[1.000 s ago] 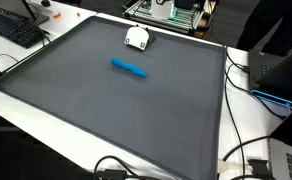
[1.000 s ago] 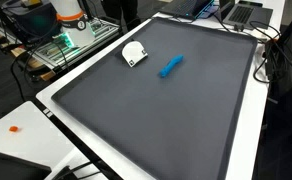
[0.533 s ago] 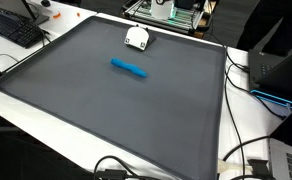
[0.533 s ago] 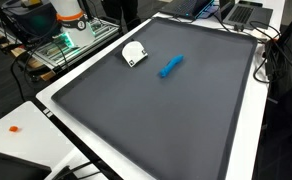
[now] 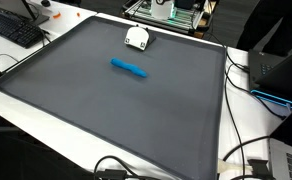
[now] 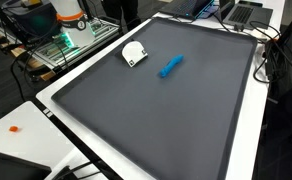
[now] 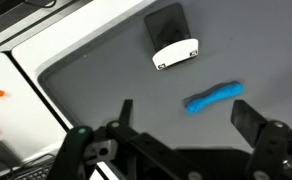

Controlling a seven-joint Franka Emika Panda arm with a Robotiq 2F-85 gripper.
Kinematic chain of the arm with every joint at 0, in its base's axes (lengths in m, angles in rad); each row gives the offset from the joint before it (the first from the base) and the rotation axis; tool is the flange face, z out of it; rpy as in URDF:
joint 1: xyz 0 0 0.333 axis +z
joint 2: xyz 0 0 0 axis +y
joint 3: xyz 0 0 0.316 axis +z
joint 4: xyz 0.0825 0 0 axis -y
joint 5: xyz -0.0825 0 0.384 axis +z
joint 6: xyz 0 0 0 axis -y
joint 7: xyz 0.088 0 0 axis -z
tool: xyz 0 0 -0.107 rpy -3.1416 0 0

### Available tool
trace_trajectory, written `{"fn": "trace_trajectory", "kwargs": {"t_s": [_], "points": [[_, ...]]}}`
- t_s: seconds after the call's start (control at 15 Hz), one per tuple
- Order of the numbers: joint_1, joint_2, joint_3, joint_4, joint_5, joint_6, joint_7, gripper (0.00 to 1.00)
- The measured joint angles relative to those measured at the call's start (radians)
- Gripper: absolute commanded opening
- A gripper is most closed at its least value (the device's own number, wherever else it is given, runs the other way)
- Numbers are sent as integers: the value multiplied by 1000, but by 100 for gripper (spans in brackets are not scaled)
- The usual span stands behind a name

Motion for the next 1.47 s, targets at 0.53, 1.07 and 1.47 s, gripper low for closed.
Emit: {"fn": "trace_trajectory", "kwargs": {"t_s": [0.53,1.07,1.47], "points": [[-2,60,119,-191,53,223,499,100],[1,90,125,-231,52,265,589,100],[7,129,119,-272,92,331,699,100]]}}
